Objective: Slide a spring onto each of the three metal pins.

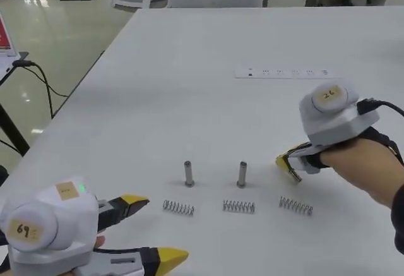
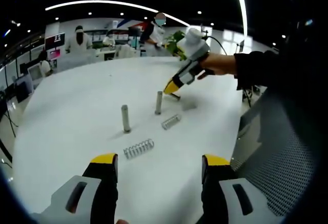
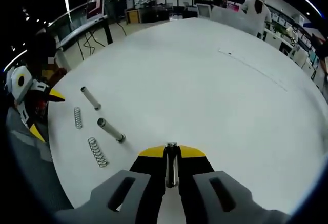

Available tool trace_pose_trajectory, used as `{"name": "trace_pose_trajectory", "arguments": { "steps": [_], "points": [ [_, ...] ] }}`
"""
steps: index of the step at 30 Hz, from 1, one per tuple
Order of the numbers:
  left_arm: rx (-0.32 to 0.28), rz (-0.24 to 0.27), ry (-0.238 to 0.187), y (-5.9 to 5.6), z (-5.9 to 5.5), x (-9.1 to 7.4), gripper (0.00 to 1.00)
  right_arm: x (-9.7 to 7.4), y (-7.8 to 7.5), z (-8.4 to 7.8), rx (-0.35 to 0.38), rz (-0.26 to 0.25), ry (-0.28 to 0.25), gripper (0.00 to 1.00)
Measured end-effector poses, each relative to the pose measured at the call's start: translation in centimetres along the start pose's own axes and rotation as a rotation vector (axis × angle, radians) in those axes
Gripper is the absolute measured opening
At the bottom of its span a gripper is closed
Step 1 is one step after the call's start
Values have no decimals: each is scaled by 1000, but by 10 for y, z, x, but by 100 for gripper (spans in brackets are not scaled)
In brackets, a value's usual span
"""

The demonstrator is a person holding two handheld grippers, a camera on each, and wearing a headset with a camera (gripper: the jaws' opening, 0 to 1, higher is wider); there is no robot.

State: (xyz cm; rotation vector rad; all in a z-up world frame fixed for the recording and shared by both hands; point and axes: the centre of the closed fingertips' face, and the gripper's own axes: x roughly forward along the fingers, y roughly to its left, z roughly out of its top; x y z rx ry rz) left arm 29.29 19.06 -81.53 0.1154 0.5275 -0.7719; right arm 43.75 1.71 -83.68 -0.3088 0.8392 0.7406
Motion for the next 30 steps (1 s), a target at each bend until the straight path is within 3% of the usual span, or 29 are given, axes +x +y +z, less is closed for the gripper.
{"name": "trace_pose_trajectory", "arguments": {
  "steps": [30],
  "points": [
    [19,-13,-7,-4,3,0,61,-31,6,-7,9,-8,-17,5]
  ]
}}
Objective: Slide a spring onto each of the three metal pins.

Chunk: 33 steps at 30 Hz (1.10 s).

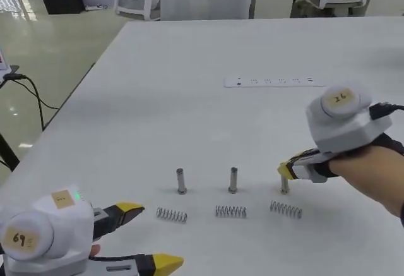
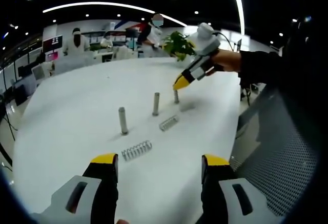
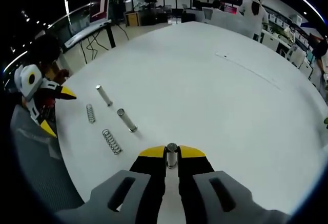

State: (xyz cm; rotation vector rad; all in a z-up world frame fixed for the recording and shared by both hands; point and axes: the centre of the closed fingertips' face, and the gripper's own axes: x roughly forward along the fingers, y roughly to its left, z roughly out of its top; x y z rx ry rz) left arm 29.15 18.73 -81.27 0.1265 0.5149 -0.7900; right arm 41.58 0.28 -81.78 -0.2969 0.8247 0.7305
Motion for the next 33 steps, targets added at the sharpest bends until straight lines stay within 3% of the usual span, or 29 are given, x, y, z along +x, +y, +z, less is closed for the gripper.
{"name": "trace_pose_trajectory", "arguments": {
  "steps": [24,33],
  "points": [
    [6,2,12,0,-2,0,61,-9,8,-9,-40,20,8,5],
    [6,-1,16,0,-3,0,61,-13,9,-12,-49,21,10,10]
  ]
}}
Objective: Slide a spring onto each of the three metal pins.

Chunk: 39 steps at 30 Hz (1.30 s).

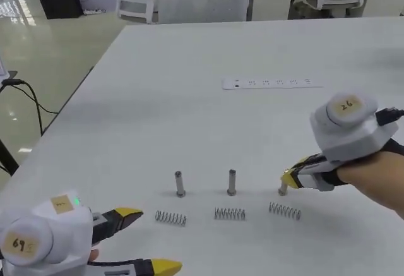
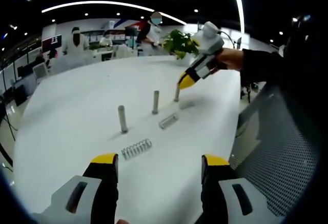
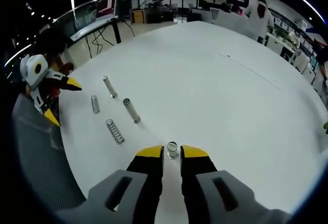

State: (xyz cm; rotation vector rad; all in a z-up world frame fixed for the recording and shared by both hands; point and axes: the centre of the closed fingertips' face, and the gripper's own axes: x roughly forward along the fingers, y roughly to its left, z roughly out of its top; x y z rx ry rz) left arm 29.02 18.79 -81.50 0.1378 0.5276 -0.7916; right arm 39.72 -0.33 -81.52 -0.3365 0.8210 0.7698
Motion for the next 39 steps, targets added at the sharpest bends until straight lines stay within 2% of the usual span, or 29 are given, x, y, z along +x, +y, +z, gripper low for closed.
{"name": "trace_pose_trajectory", "arguments": {
  "steps": [9,12,19,25,32,39],
  "points": [
    [-6,-4,-5,-1,1,0,61,-10,-4,-18,1,12,19,12],
    [-7,-6,-7,-1,1,0,61,-11,1,-27,-20,40,35,13],
    [-9,-12,-10,-2,1,1,61,-4,20,-46,-134,126,100,15],
    [-8,-17,-14,-3,2,1,62,4,25,-51,-208,135,145,16],
    [5,-25,-12,-4,3,2,62,12,27,-56,-261,133,186,14],
    [26,-37,-15,-8,7,3,62,15,26,-59,-283,133,209,12]
  ]
}}
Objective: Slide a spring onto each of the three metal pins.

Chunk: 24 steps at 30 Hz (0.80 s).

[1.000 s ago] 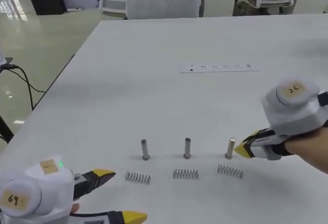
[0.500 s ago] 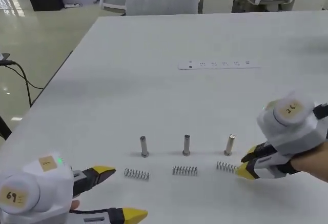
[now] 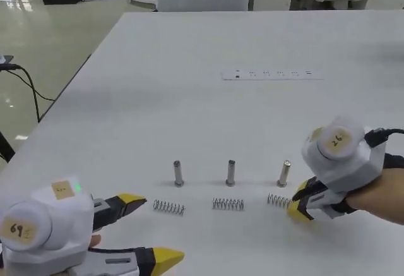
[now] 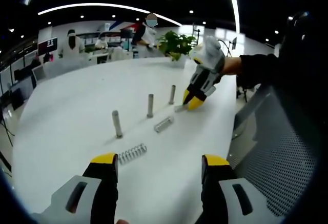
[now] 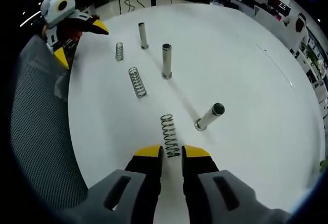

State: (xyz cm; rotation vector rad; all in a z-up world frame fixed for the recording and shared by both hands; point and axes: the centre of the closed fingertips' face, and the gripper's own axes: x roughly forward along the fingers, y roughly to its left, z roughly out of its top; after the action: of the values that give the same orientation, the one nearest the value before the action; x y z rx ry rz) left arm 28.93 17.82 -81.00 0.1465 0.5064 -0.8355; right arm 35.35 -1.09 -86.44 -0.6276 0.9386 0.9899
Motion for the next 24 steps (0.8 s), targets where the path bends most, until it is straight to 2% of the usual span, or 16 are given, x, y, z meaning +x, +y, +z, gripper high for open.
{"name": "trace_pose_trajectory", "arguments": {
  "steps": [7,11,13,18,21,24],
  "points": [
    [4,-25,-4,-5,5,-1,61,1,1,1,-6,-3,-3,8],
    [52,-85,18,-17,10,-1,60,1,4,0,9,10,2,8],
    [64,-100,23,-19,13,0,59,0,7,-1,7,14,4,8],
    [78,-139,11,-22,27,4,58,-7,14,3,6,31,-7,8],
    [79,-161,-1,-24,35,7,56,-13,22,8,18,66,-19,8],
    [82,-186,-10,-28,42,11,54,-17,28,10,0,77,-13,8]
  ]
}}
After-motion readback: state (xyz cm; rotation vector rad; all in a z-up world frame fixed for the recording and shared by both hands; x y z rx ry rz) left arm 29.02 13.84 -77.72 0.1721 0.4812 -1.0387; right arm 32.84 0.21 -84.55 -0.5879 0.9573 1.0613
